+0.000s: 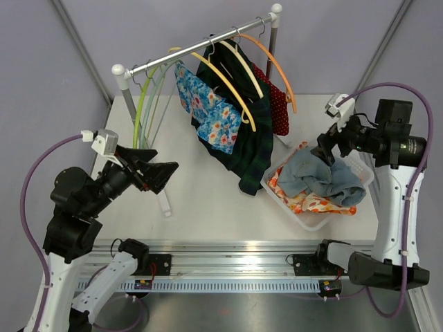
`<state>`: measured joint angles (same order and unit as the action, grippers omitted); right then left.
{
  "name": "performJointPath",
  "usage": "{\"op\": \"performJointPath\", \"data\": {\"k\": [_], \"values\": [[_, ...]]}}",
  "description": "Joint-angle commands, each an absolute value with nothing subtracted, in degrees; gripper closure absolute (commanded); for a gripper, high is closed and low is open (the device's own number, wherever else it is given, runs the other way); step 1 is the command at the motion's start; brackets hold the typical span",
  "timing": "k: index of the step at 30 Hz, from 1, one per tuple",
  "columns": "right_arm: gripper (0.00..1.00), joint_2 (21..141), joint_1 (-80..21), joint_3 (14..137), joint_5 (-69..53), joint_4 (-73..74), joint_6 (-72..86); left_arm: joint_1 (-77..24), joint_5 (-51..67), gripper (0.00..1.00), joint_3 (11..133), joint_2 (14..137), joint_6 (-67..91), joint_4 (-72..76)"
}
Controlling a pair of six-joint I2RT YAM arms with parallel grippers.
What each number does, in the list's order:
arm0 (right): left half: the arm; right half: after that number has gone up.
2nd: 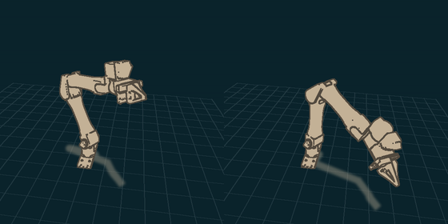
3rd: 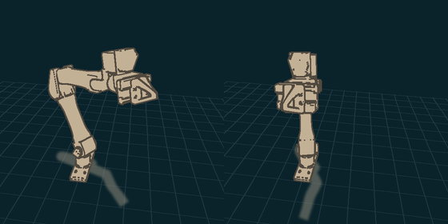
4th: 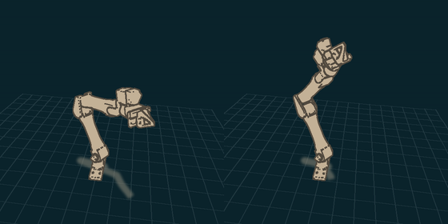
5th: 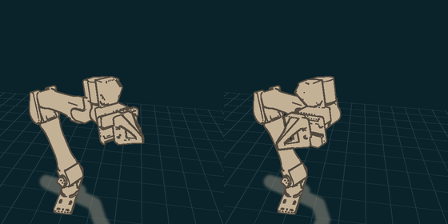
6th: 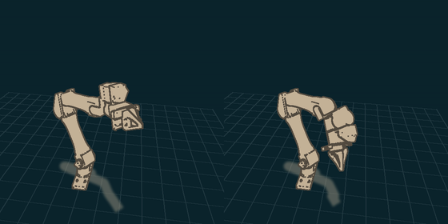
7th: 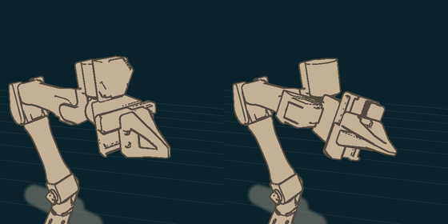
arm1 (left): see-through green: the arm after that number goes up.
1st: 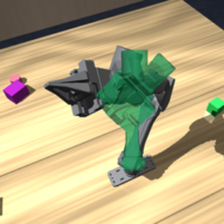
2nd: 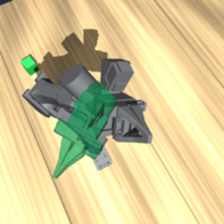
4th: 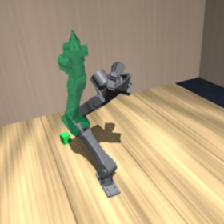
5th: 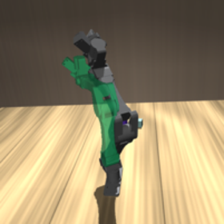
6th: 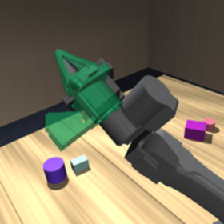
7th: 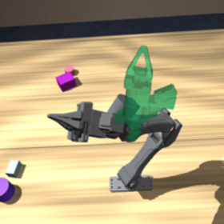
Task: Remove the skirt from the hanger
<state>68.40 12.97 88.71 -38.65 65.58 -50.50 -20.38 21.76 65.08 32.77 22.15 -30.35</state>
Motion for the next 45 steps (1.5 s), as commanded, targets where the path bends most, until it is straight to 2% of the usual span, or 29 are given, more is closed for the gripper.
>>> {"op": "performJointPath", "data": {"k": [1,4,7,10,14,18,20,25,29,32,33,35,36,39,42,43,45], "values": [[0.0,69.25,1.65,94.38,-49.31,72.79,-41.07,-20.21,21.62,0.01,65.39,34.71,23.82,-29.18],[0.0,70.92,-11.46,98.6,-47.21,65.0,-31.06,-20.3,21.45,0.01,65.65,36.03,24.0,-29.53],[0.01,76.96,-18.86,109.02,-42.91,61.71,-22.1,-20.39,20.22,0.01,65.57,37.0,23.91,-30.41],[0.01,84.08,-23.19,116.43,-38.95,58.9,-18.47,-20.83,19.34,0.01,64.78,37.18,24.26,-30.59],[0.0,91.83,-29.86,127.93,-27.1,54.06,-10.83,-21.62,17.67,0.01,63.72,37.88,24.7,-30.85],[0.0,98.95,-33.91,134.29,-13.15,51.42,-7.3,-22.06,17.14,0.01,62.76,37.79,24.79,-31.11],[0.01,101.68,-34.1,135.61,-10.13,49.49,-7.56,-22.06,17.23,0.01,62.4,37.53,24.87,-31.11],[0.01,106.17,-34.19,137.54,-5.63,46.32,-9.93,-22.15,17.31,0.01,61.88,36.39,24.52,-32.25],[0.07,107.75,-34.19,137.81,-5.35,45.44,-11.25,-22.15,17.23,0.01,61.53,34.81,24.52,-32.78],[0.24,108.81,-34.28,137.81,-8.77,46.23,-10.81,-22.15,17.23,0.01,60.74,33.67,24.61,-33.31],[0.35,109.42,-34.19,137.9,-9.48,46.93,-10.81,-22.15,17.05,0.01,60.56,33.31,24.61,-33.4],[0.47,109.77,-34.19,138.34,-10.89,47.28,-10.46,-22.15,16.88,0.01,60.21,32.78,24.79,-33.66],[0.58,110.12,-34.19,138.51,-11.33,47.63,-10.28,-22.15,16.79,0.01,60.21,32.17,24.7,-34.1],[0.79,110.74,-34.28,140.18,-12.48,48.34,-9.67,-22.15,16.18,0.01,60.47,31.2,24.52,-35.06],[0.93,110.92,-34.19,141.32,-13.01,48.52,-9.14,-22.15,16.0,0.01,60.91,30.76,24.43,-35.94],[1.0,110.92,-34.19,141.76,-13.09,48.43,-9.05,-22.15,15.91,0.01,61.0,30.59,24.43,-36.12],[1.0,111.0,-34.19,142.38,-13.1,48.25,-8.53,-22.15,15.73,0.01,61.08,30.15,24.35,-36.38]]}}
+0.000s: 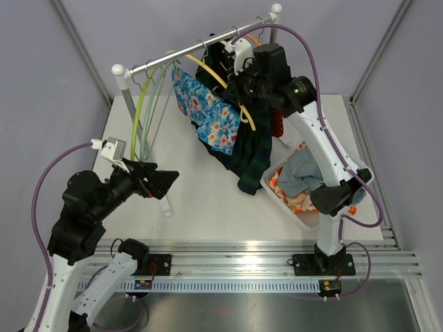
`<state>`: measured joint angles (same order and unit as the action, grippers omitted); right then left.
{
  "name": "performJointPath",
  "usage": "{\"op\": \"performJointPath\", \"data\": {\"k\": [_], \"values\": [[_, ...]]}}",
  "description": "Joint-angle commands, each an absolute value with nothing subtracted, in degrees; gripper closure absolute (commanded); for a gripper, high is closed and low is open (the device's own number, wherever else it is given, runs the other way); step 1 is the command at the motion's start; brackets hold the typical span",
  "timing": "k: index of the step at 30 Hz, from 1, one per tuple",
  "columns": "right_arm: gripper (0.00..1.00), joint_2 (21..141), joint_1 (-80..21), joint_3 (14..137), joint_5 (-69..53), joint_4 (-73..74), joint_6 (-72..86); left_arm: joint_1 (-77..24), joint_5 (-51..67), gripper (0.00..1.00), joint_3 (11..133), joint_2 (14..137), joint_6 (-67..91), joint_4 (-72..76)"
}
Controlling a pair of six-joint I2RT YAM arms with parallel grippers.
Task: Remove the skirt from the hanger
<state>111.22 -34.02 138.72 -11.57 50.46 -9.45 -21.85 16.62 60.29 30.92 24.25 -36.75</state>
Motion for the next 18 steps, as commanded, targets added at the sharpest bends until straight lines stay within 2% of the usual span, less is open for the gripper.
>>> {"op": "performJointPath", "data": {"k": [1,18], "values": [[1.0,111.01,-34.19,142.64,-12.83,48.16,-7.92,-22.15,15.73,0.01,61.17,29.97,24.52,-36.47],[1.0,115.48,-34.19,147.04,4.04,45.44,-6.06,-22.15,16.44,0.01,62.75,28.83,24.87,-37.09]]}}
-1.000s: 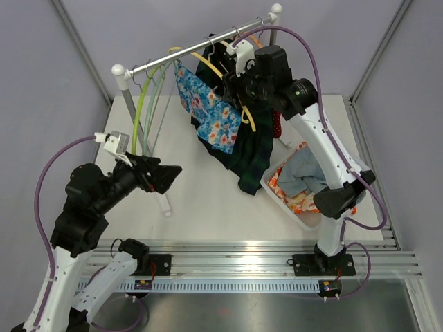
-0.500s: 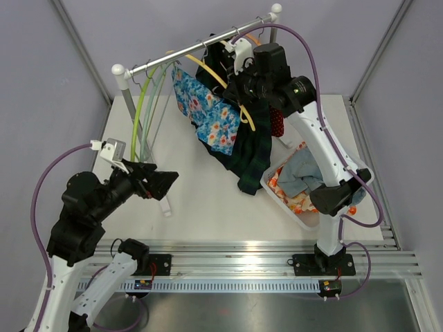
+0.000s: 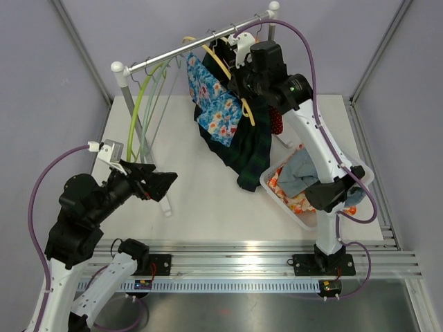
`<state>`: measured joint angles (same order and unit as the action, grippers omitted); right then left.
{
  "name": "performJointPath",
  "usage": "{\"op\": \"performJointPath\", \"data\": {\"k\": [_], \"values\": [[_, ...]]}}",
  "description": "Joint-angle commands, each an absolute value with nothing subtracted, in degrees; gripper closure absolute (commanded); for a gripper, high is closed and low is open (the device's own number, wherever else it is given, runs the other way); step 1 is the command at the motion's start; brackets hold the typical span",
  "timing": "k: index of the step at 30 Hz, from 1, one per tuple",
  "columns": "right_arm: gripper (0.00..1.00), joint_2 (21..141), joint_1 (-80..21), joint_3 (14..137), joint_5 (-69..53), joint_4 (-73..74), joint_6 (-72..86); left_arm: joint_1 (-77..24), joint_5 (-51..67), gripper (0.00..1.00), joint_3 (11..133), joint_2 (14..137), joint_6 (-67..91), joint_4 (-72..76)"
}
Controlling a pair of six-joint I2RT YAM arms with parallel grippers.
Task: Remove the skirt from the hanger
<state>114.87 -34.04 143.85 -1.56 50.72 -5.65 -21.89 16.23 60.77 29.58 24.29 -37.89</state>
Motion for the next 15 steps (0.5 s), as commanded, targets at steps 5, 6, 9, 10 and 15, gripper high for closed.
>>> {"op": "performJointPath", "data": {"k": [5,6,9,10,15], "values": [[1.0,115.75,-34.28,146.52,6.06,45.53,-6.94,-22.15,16.52,0.01,62.93,28.74,24.79,-37.09],[1.0,114.53,-34.28,144.77,5.8,44.92,-7.12,-22.15,16.26,0.01,62.93,28.83,24.7,-37.09],[1.0,109.1,-34.28,138.02,2.73,39.93,-7.12,-22.15,15.47,0.01,62.84,28.83,24.35,-37.18],[1.0,107.85,-34.28,137.12,1.85,38.77,-7.21,-22.15,15.38,0.01,62.84,28.83,24.08,-37.26],[1.0,103.63,-34.28,138.51,0.26,37.35,-7.56,-22.15,15.03,0.01,62.84,29.44,23.64,-37.0]]}}
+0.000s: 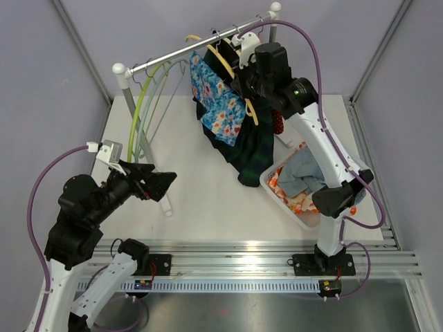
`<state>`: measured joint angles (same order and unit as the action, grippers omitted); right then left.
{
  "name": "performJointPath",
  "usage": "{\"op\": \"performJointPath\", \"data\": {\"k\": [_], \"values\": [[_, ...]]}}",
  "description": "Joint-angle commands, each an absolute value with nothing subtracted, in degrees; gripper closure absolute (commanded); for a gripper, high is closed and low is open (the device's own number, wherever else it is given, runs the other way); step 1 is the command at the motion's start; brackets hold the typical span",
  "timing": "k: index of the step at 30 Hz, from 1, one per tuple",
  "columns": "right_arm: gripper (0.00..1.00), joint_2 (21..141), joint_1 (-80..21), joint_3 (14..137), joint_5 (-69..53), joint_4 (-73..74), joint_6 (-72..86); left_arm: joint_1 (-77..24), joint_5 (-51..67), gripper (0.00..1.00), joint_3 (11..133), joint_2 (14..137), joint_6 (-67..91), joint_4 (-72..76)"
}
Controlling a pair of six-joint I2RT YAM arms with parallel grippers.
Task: Remove the skirt from the hanger
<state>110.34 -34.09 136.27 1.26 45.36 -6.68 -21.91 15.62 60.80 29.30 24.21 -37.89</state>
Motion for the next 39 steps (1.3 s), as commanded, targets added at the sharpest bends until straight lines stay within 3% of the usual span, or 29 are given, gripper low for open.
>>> {"op": "performJointPath", "data": {"k": [1,9,17,27,30,31,35,39], "values": [[1.0,103.45,-34.28,139.12,0.26,37.53,-7.47,-22.15,15.12,0.01,62.75,29.53,23.64,-36.91],[1.0,102.84,-34.28,140.02,-1.14,38.67,-7.65,-22.15,14.86,0.01,62.93,29.79,22.94,-36.56],[1.0,95.29,-34.28,127.9,-1.41,37.7,-9.49,-22.15,14.85,0.01,63.28,30.14,21.89,-37.0],[1.0,81.66,-34.28,112.25,-10.36,41.22,-11.25,-22.76,22.23,0.01,65.39,36.02,21.97,-36.91],[1.0,76.3,-34.28,104.79,-13.35,41.4,-11.86,-27.58,19.53,0.01,66.35,39.1,21.89,-36.21],[1.0,75.07,-34.28,102.94,-13.88,41.31,-11.69,-33.34,17.08,0.01,66.62,39.89,21.71,-36.04],[1.0,70.06,-34.19,94.94,-16.17,41.22,-11.16,-50.24,-3.97,0.01,68.55,45.78,19.96,-35.07],[1.0,68.56,-33.49,92.73,-19.41,40.78,-9.67,-60.8,-16.15,0.02,69.17,52.02,17.32,-30.77]]}}
